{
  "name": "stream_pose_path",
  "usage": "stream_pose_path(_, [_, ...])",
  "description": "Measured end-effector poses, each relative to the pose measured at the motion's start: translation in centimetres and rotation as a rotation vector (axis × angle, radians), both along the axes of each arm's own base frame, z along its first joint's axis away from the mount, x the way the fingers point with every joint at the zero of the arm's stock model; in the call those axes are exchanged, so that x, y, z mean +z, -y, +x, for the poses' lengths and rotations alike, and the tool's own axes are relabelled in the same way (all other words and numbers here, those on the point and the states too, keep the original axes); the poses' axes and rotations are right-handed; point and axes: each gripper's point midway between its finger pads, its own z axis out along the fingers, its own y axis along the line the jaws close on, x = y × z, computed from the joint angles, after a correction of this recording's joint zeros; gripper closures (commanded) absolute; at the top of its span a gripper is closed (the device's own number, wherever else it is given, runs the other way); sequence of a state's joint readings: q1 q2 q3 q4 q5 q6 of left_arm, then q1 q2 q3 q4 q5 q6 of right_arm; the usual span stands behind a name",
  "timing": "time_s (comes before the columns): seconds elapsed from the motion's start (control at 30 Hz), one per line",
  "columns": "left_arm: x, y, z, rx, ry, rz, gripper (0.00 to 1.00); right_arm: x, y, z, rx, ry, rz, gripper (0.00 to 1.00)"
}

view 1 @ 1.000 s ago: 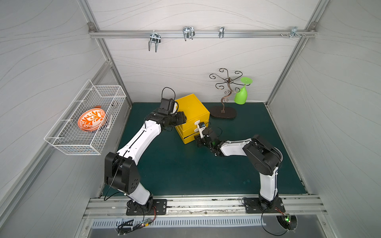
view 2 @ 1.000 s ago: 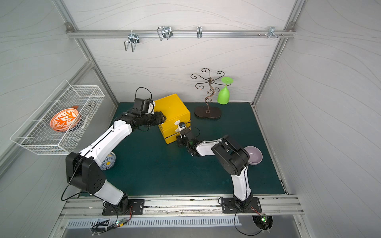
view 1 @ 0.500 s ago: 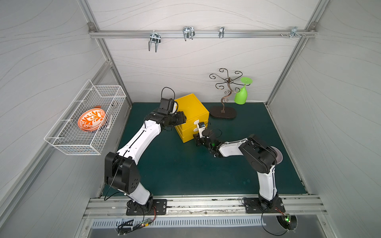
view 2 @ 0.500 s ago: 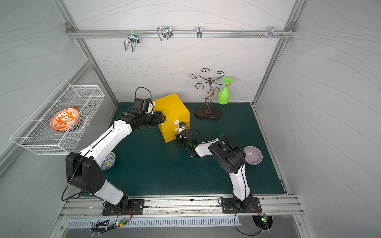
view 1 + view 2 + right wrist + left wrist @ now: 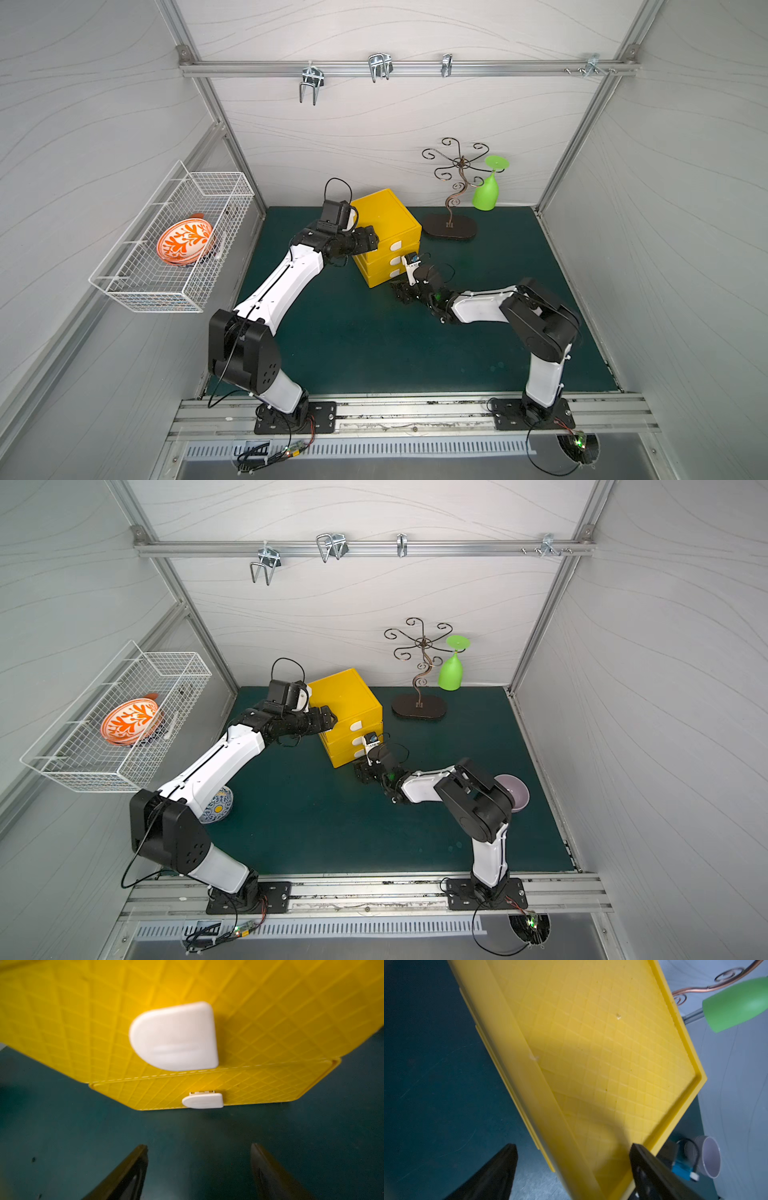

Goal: Place the transparent tape into the drawer according to color
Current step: Reset both arms

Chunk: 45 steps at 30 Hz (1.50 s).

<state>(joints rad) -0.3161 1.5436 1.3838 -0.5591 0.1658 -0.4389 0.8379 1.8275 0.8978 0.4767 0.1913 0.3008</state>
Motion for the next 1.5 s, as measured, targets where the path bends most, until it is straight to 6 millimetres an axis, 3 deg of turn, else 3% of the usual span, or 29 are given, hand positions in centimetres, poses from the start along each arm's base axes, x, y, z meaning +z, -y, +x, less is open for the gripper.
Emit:
stream_pose_path(0.2, [2.3, -2.1, -3.0, 0.03, 0.093, 0.03, 0.0, 3.8, 2.2, -2.3, 0.007, -0.024, 0.009, 0.01])
stream_pose_path(0.37, [3.8, -4.0, -5.2, 0.06, 0.2, 0.068, 0.01, 6.5, 5.8, -3.7, 0.002, -0.066, 0.02, 0.01])
stream_pose_path(0.57, [0.0, -6.8, -6.9, 0.089, 0.213, 0.215, 0.01, 9.7, 13.2, -2.6, -0.098, -0.075, 0.032, 0.01])
stream_pose_path(0.77, [-3.1, -9.5, -7.3, 0.117, 0.258, 0.368, 0.01, 12.1, 19.0, -1.5, -0.231, -0.023, 0.025, 0.01])
stream_pose_path(0.87, [-3.6, -10.6, -6.6, 0.125, 0.304, 0.442, 0.01, 12.1, 22.0, -0.5, -0.316, -0.012, 0.022, 0.01])
stream_pose_path(1.07, [-5.8, -12.9, -4.5, 0.151, 0.348, 0.483, 0.01, 9.5, 27.1, 1.3, -0.462, -0.033, -0.021, 0.01])
stream_pose_path(1.33, [-13.7, -12.8, -4.6, 0.071, 0.312, 0.486, 0.03, 7.5, 30.9, 2.9, -0.548, 0.007, -0.041, 0.01])
stream_pose_path(1.4, [-14.1, -13.1, -4.6, 0.073, 0.324, 0.479, 0.03, 6.9, 31.7, 2.9, -0.561, 0.026, -0.049, 0.01])
stream_pose_path(1.5, [-13.3, -14.2, -3.9, 0.104, 0.372, 0.453, 0.04, 5.7, 32.4, 3.1, -0.57, 0.044, -0.065, 0.01])
